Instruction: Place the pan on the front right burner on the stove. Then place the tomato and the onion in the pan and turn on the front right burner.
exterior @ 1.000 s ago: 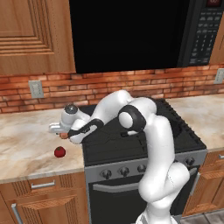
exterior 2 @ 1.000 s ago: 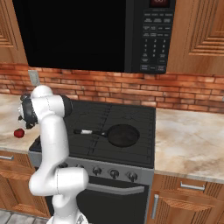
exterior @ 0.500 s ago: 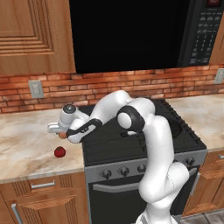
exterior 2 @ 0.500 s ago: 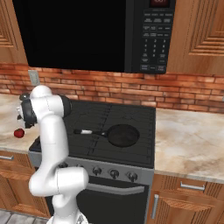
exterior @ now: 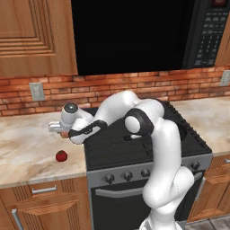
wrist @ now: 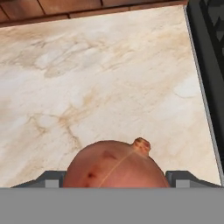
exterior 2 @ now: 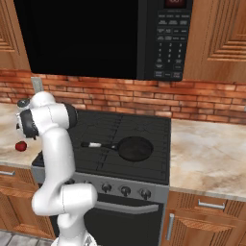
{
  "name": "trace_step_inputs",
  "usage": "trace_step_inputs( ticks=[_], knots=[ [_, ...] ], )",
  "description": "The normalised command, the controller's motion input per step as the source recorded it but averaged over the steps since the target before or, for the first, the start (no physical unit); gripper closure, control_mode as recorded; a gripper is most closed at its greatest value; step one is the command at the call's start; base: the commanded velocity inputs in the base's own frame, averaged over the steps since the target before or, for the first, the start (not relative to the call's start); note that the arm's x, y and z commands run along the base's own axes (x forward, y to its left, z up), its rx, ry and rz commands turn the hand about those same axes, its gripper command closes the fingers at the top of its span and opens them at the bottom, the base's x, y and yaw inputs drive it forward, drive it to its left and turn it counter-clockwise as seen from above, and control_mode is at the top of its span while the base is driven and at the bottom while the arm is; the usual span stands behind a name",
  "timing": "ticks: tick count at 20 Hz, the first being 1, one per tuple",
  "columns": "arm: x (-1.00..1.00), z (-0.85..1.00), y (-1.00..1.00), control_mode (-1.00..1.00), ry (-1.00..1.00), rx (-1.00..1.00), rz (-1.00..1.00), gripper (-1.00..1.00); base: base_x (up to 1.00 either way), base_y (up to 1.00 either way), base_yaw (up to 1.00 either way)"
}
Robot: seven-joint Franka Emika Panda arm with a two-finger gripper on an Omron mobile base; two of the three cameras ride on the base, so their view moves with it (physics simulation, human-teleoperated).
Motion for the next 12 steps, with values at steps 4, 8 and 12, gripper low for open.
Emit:
trace_step_inputs(
  ticks=[4,8,12],
  knots=[
    [-0.02,0.38,-0.10,-1.00,-0.02,0.00,-0.03,1.00,0.00,0.00,0.00],
    [-0.02,0.35,-0.14,-1.00,0.00,0.00,-0.04,1.00,0.00,0.00,0.00],
    [-0.08,0.25,-0.22,-1.00,0.00,0.00,-0.04,1.00,0.00,0.00,0.00]
  ],
)
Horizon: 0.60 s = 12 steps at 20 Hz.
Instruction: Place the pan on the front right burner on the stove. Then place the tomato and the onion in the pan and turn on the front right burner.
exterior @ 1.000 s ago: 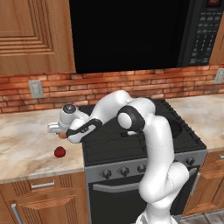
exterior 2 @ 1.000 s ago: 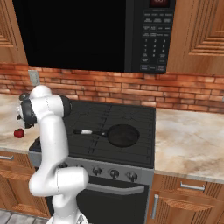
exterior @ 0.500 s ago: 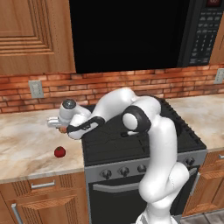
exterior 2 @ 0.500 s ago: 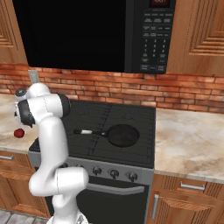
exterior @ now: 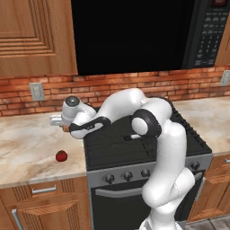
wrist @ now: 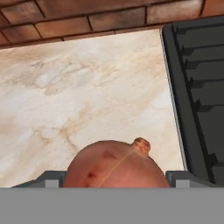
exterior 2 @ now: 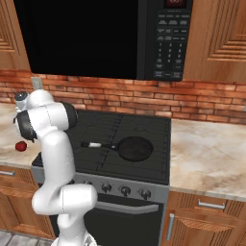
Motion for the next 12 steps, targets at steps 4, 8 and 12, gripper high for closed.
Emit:
trace_step_inputs(
  ticks=[4,8,12],
  knots=[
    [-0.21,0.15,-0.38,-1.00,0.00,0.00,-0.03,1.00,0.00,0.00,0.00],
    [-0.21,0.20,-0.53,-1.00,0.00,-0.01,-0.02,1.00,0.00,0.00,0.00],
    [-0.23,0.17,-0.52,-1.00,0.00,-0.01,-0.01,1.00,0.00,0.00,0.00]
  ],
)
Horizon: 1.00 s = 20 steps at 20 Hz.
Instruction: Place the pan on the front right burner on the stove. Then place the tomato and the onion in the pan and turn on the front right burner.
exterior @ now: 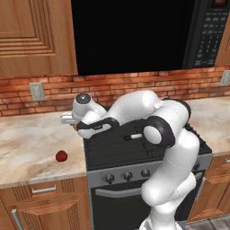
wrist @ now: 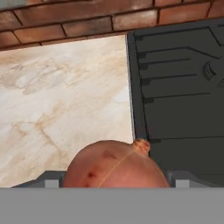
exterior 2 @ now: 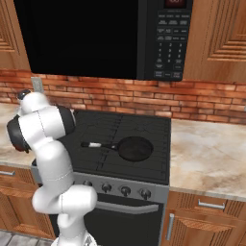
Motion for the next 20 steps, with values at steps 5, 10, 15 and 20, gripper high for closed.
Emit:
trace_step_inputs(
  ticks=[5,10,15,20],
  knots=[
    [-0.21,0.17,-0.59,-1.00,0.00,0.00,-0.02,1.00,0.00,0.00,0.00],
    [-0.11,0.20,-0.56,-1.00,0.00,0.00,-0.02,1.00,0.00,0.00,0.00],
    [0.00,0.25,-0.49,-1.00,0.00,0.00,-0.01,1.00,0.00,0.00,0.00],
    [0.00,0.19,-0.51,-1.00,0.00,-0.01,-0.02,1.00,0.00,0.00,0.00]
  ],
)
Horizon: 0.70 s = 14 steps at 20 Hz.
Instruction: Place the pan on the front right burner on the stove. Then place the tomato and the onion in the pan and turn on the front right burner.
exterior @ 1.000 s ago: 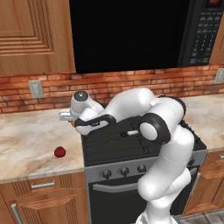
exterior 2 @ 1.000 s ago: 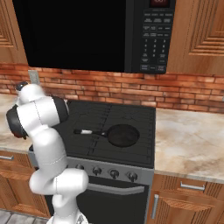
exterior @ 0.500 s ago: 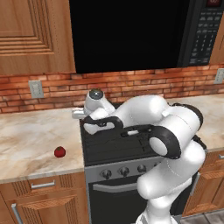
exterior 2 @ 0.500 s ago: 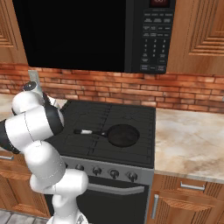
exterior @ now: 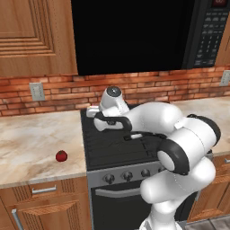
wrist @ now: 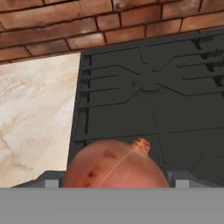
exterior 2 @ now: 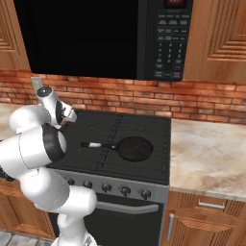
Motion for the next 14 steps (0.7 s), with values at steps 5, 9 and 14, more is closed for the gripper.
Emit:
trace_step_inputs(
  ticks=[5,9,14],
  knots=[
    [0.00,0.09,-0.53,-1.00,0.00,-0.02,-0.03,1.00,0.00,0.00,0.00],
    [-0.01,0.01,-0.52,-1.00,0.00,-0.03,-0.03,1.00,0.00,0.00,0.00],
    [-0.06,0.00,-0.50,-1.00,0.00,-0.03,-0.03,1.00,0.00,0.00,0.00]
  ],
)
